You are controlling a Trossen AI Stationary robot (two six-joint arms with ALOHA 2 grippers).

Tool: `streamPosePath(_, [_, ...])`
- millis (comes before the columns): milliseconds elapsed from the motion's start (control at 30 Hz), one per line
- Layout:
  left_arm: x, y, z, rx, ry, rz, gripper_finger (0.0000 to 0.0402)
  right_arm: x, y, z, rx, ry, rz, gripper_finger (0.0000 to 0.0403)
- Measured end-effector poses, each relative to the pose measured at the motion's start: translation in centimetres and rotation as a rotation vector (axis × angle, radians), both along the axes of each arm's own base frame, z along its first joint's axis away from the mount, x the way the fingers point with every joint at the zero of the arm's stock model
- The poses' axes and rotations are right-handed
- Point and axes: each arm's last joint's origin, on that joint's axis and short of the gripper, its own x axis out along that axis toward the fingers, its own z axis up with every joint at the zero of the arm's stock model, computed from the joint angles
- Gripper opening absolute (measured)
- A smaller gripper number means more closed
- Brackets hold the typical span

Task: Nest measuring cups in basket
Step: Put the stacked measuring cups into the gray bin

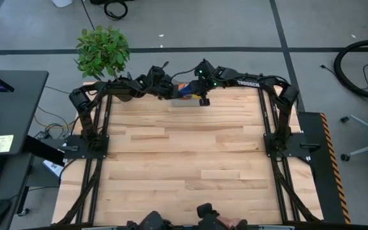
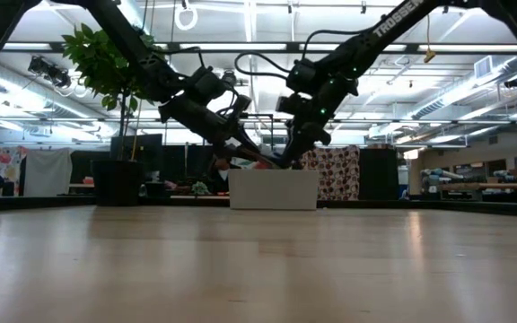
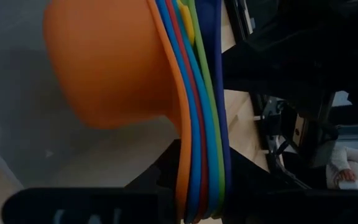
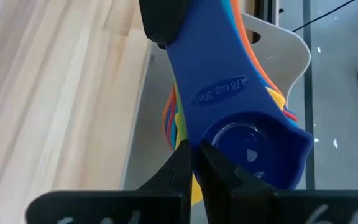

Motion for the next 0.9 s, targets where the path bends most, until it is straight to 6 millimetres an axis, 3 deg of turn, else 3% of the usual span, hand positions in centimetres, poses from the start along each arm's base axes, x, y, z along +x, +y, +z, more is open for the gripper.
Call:
streamPosePath(367, [0.4, 1.0, -3.2, -0.081, -0.027, -0.026, 0.0066, 0.0, -0.2, -0.3, 0.01, 0.004, 0.0, 0.0028])
streamPosePath(467, [0.6, 1.3, -3.2, -0.07, -0.065, -0.005, 0.006, 0.3, 0.1, 0.8, 0.005, -0.056, 0.031, 0.0026])
streamPosePath(600, [0.6, 1.4, -3.1, -0.076, -0.071, -0.005, 0.006, 0.1, 0.1, 0.0, 0.046, -0.042, 0.043, 0.0025])
streamPosePath(900, [0.6, 1.3, -3.1, -0.107, -0.087, -0.036, 0.006, 0.3, -0.2, 0.7, -0.014, -0.073, 0.023, 0.0025])
